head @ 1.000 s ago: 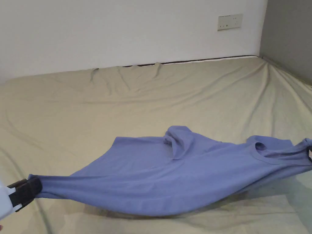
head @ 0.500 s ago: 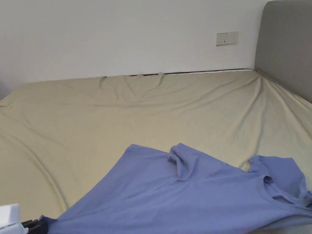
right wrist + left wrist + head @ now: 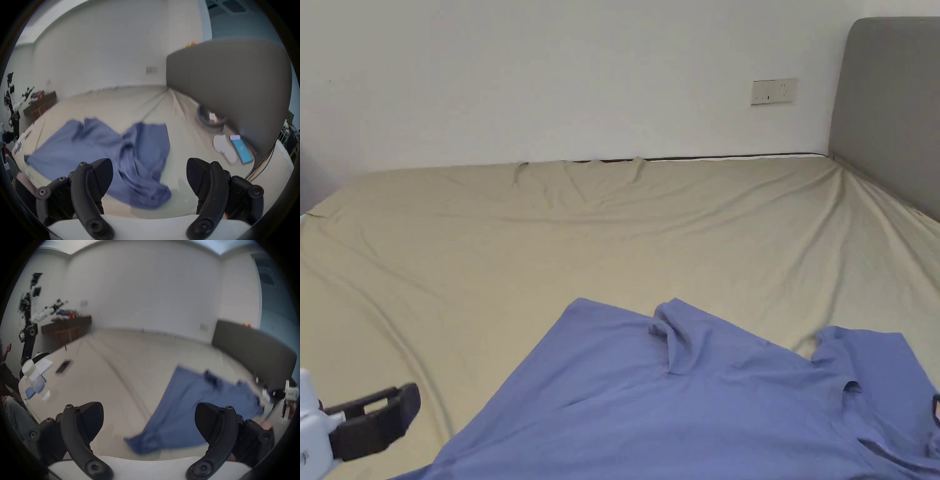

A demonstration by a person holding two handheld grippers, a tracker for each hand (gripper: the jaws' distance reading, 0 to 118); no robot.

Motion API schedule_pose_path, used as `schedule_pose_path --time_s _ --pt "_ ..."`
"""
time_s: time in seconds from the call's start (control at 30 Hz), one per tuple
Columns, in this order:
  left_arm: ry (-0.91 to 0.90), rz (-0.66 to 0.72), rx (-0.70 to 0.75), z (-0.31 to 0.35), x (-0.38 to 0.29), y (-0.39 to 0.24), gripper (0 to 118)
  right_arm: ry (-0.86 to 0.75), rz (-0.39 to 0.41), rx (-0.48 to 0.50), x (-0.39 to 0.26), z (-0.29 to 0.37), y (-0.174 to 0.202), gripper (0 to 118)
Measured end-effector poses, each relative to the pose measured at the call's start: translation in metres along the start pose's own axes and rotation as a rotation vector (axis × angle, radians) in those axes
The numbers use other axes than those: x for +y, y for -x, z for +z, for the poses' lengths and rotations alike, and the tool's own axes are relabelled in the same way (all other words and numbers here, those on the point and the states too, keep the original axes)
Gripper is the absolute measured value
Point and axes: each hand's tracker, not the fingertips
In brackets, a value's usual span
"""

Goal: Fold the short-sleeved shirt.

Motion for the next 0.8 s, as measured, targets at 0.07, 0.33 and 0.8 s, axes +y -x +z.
schedule_pose_path --time_s 0.07,0.33,0.8 --pt "-0.115 0.038 -0.001 0.022 0.022 -0.018 111 -0.102 0.009 -0.005 0.026 0.017 0.018 96" --pt "-0.279 0.017 0.023 0.060 0.023 -0.068 0 -0.526 0.069 0.020 0.047 0.060 0.083 1" --pt "0.004 -0.206 -0.051 0.036 -0.025 -0.029 0 -0.319 0.115 0.147 0.011 0.030 0.089 0"
